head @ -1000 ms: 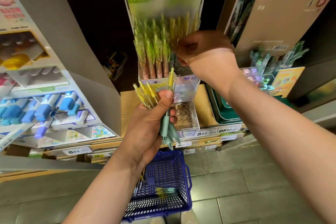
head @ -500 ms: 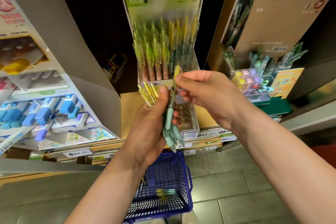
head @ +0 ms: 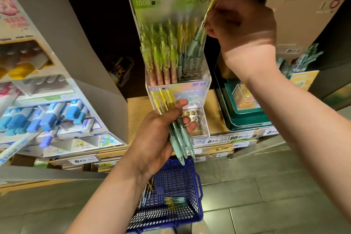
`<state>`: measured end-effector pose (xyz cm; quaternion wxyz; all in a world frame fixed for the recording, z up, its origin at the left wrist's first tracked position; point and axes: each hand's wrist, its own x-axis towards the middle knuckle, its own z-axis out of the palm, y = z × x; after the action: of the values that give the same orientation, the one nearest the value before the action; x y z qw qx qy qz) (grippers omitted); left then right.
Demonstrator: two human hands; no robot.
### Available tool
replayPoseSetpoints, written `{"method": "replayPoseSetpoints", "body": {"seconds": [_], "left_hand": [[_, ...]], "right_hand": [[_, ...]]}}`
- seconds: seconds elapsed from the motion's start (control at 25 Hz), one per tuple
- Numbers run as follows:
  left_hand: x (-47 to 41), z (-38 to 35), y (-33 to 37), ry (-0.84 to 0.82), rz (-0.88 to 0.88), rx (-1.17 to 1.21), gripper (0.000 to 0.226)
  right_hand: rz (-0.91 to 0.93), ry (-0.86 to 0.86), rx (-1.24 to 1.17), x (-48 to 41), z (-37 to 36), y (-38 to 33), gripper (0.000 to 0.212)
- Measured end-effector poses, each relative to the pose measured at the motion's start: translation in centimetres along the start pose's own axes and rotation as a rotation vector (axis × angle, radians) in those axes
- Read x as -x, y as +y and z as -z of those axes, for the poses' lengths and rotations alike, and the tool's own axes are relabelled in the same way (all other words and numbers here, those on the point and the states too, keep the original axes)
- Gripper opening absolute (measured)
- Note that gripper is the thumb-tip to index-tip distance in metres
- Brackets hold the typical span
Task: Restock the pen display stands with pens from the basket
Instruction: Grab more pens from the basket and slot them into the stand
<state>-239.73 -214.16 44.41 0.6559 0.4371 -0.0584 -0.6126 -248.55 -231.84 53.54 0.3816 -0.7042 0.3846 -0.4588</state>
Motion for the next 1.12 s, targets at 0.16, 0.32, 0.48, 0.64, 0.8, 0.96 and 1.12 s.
{"method": "replayPoseSetpoints", "body": {"seconds": [0.16,0.32,0.48,0.64,0.8,0.96,1.12], "left_hand": [[0.4,0.2,0.1,-0.005,-0.056,-0.028,0.032],[0.5,0.0,0.2,0.021,-0.078,-0.033,0.039],[0.6,-0.2,0.1,0.02,-0.065,-0.02,0.031],[0.5,-0.2,0.1,0.015,-0.099,-0.041,0.015],[0.4,-0.3,0.1,0.016,-0.143,-0.043,0.011],[0.4,-0.9,0.3,0.02,-0.173,-0.056,0.01],[0.3,-1.5,0.4,0.002,-0.193,-0.06,0.011]], "right_hand": [[0.092,-0.03,0.134,0.5,-1.1,-0.1,0.013],[0.121,-0.072,0.226,0.3,-1.3,-0.9,0.017],[0.133,-0.079,0.301,0.2,-1.1,-1.1,0.017],[0.078,-0.163,0.368,1.0,-1.4,0.0,0.019],[0.031,-0.262,0.48,1.8,-1.7,0.6,0.022],[-0.026,-0.358,0.578,1.5,-1.4,0.0,0.026],[-0.271,-0.502,0.361,4.1,-0.3,-0.4,0.035]]}}
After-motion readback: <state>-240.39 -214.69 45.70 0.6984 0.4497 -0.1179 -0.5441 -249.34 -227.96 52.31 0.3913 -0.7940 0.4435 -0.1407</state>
